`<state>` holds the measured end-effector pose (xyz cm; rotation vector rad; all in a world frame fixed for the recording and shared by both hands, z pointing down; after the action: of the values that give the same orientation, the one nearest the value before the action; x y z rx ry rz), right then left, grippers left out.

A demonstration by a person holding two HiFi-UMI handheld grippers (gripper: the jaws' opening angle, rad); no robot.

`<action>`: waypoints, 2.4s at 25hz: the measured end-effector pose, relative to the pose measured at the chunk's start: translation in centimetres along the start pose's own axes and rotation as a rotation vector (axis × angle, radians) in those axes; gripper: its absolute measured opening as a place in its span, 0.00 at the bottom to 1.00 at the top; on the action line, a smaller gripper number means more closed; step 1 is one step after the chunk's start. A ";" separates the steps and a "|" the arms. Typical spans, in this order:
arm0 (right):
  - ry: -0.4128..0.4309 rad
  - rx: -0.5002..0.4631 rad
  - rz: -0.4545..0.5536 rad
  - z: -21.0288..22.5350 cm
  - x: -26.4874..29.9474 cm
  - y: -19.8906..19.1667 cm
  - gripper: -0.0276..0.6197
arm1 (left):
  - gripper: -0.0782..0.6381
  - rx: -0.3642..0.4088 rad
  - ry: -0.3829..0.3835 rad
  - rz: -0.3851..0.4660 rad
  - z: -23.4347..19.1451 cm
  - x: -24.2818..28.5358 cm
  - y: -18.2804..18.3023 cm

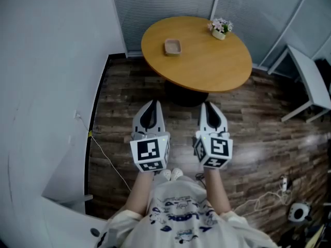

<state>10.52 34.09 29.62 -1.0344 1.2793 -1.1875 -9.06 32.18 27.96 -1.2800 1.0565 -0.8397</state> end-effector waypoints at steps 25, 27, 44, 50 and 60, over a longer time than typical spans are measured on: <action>0.031 0.025 -0.013 2.3 2.7 -1.8 0.09 | 0.11 0.000 0.047 -0.017 0.8 2.1 -2.1; 0.043 0.030 -0.025 2.5 2.9 -2.2 0.09 | 0.11 -0.005 0.060 -0.026 0.9 2.3 -2.5; 0.058 0.057 -0.086 2.6 10.6 -5.4 0.09 | 0.11 -0.016 0.074 -0.071 -2.0 9.0 -5.4; 0.037 0.058 -0.073 2.8 16.0 -5.9 0.09 | 0.11 -0.022 0.049 -0.062 -4.0 14.2 -6.0; 0.004 0.049 -0.075 2.5 24.5 -6.6 0.09 | 0.11 -0.043 0.007 -0.071 -7.4 22.6 -7.2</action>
<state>10.99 8.81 33.00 -1.0525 1.2175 -1.2718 -8.26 7.63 31.99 -1.3584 1.0453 -0.8795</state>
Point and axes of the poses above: the fingertips, and each gripper's own axes: x forward along the fingers, z to its right, y out of its top, the point moved 6 cm from there along -x, backward along the fingers, and after that the axes turned 12 degrees about z, right-handed, at the moved point
